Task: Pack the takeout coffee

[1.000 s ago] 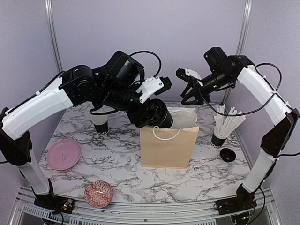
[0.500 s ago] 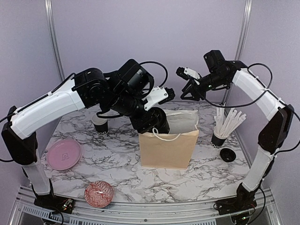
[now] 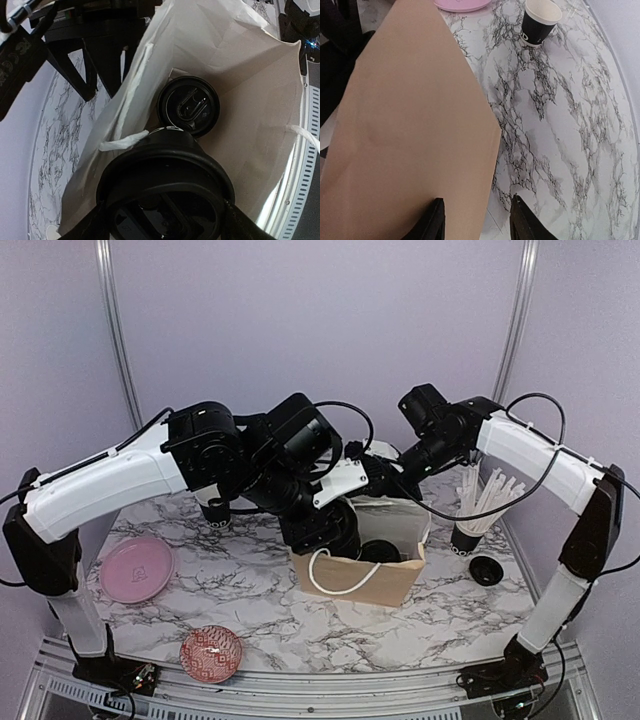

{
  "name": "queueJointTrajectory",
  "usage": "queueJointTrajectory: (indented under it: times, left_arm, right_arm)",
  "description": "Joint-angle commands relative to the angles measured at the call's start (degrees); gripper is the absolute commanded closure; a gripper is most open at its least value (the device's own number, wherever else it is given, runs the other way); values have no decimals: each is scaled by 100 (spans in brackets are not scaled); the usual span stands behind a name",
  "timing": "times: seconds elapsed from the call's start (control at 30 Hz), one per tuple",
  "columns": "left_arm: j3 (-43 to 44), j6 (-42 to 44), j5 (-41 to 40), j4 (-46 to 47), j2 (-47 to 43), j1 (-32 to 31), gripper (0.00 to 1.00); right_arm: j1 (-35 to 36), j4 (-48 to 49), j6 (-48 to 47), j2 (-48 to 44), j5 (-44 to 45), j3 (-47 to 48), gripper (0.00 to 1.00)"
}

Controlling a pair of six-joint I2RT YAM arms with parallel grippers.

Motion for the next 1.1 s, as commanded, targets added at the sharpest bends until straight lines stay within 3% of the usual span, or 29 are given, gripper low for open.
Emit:
queueJointTrajectory:
  times: [0.0,0.4,0.7,1.07]
  left_arm:
    - [-83,28,150,-262,-18,-214,41]
    - [-397,-36,-836,-546,190,-1030,41]
    - [-361,-129,-1573,-556,499,-1566,39]
    - [-523,-310,-2203,-552,573,-1775,42]
  right_arm:
    - [-42,80,-67,-252,-144,-66,57]
    - [-442,573,648,-51,418,-159,51]
    - [-540,692,654,791,343,-230,50]
    - [-448,1147,816,1421,555,-253,50]
